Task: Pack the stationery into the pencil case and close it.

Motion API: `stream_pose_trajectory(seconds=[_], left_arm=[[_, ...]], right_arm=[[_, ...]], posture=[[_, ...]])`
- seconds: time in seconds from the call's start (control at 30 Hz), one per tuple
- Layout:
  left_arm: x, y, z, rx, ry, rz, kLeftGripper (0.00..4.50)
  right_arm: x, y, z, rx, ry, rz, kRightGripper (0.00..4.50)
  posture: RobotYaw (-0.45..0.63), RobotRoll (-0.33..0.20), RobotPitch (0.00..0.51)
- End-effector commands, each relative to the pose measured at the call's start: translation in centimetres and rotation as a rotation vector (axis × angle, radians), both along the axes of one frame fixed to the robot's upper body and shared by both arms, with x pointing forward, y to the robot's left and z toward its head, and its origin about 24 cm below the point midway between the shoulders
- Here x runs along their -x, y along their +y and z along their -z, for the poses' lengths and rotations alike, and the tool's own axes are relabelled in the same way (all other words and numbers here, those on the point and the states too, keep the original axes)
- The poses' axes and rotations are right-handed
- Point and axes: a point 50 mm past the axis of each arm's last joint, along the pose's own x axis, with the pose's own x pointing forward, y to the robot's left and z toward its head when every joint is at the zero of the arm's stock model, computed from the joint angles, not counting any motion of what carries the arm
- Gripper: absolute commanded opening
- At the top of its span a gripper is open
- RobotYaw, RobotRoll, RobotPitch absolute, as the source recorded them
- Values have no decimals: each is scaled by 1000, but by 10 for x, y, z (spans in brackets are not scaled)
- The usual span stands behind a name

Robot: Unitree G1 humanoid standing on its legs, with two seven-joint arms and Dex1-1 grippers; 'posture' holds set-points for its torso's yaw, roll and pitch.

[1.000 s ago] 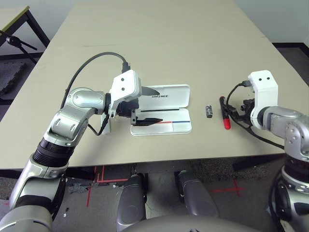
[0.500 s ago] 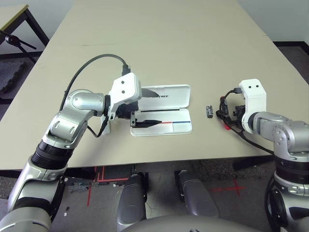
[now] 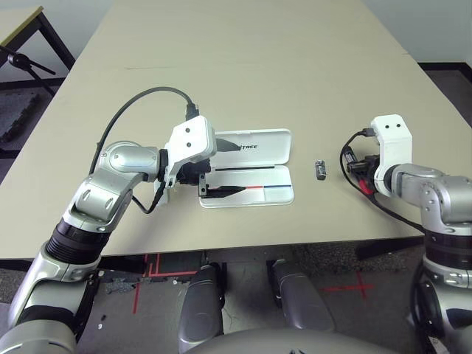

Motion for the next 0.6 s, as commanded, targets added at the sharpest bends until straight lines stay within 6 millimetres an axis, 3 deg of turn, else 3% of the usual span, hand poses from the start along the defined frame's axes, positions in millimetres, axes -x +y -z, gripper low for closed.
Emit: stream_pose_trajectory(seconds=[0.03,0.33,0.43,0.6], left_arm=[[2,5,-2,-32,-17,-4,4500],[8,14,-6,-72,-22,-14,4500],[10,18,-6,-80,-24,-24,4500],[11,23,-7,-87,-32,-56,4500]], right_arm=[[-3,5,-12,18,-8,-150,512],[-1,27,-45,184,-2,-642,512],[6,43,-46,224,24,-858,512],[6,66,-42,266,30,-984,512]], posture=[[-129,0,182],[-82,0,170],[-64,0,167],[-33,0,155]])
